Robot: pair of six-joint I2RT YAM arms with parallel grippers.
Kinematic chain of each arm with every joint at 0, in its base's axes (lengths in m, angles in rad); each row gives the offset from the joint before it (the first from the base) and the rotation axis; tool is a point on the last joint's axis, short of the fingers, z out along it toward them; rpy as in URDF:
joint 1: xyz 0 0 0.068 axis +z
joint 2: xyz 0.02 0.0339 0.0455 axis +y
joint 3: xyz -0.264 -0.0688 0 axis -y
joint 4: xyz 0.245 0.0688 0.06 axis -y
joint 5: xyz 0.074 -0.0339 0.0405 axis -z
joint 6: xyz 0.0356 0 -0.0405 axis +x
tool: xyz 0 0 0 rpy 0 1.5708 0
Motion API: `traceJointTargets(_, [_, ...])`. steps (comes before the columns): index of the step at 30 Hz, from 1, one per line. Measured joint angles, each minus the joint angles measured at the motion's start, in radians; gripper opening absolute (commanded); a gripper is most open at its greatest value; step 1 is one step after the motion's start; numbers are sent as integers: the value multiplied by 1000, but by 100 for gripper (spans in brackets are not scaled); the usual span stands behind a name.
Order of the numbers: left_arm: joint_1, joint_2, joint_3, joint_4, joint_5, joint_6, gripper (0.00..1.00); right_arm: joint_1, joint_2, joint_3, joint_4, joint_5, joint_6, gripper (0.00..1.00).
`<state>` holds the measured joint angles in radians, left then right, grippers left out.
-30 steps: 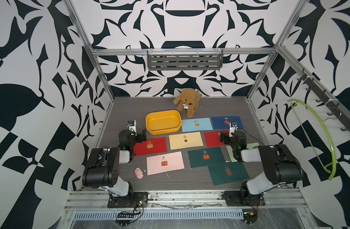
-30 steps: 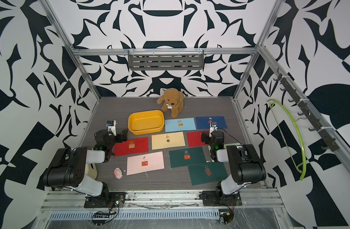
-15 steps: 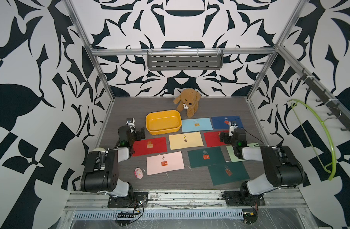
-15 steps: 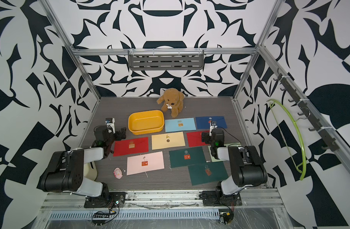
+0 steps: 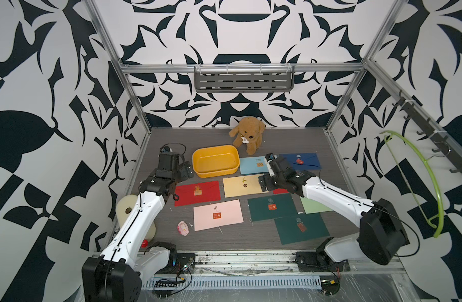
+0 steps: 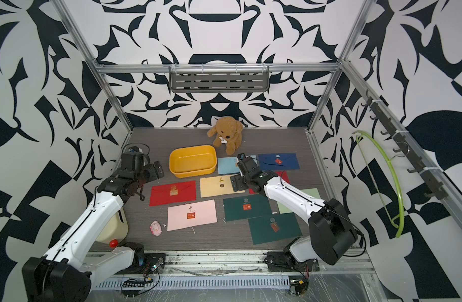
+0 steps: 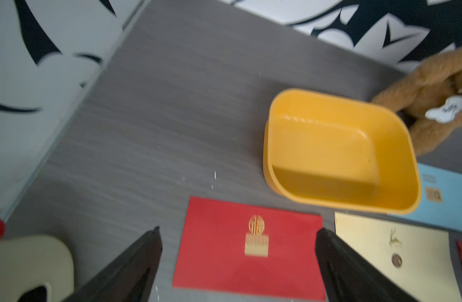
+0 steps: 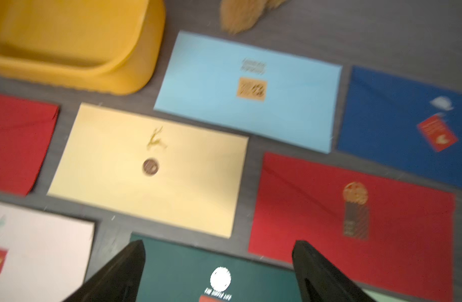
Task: Put the sealed envelopes into the storage box
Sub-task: Pick up the envelope from the center of the board.
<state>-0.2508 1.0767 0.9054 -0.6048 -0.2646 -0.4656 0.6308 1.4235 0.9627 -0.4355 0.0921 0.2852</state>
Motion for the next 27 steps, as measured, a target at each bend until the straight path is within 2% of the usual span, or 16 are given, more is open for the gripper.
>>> traceJointTargets(2, [-72, -8, -16, -84, 13, -68, 99, 37, -5, 2, -47, -42, 40, 92])
traceJointTargets(6, [-279, -21, -101, -193, 28, -244, 99, 97, -30, -18, -69, -163, 129, 89])
traceJointTargets(10, [-426, 18, -170, -243, 37, -391, 99, 154, -64, -107, -15, -285, 244, 87])
traceJointTargets(13, [-511, 63, -171, -221, 43, -462, 100, 205, -72, -169, 23, -328, 332, 85])
traceJointTargets(17, [-541, 141, -177, -137, 81, -515, 96, 261, -70, -217, 85, -351, 424, 79])
traceJointTargets(21, [-544, 208, -212, -53, 101, -545, 94, 301, -66, -250, 162, -346, 492, 78])
traceJointTargets(27, [-544, 254, -236, 37, 105, -551, 94, 312, -36, -295, 303, -335, 565, 76])
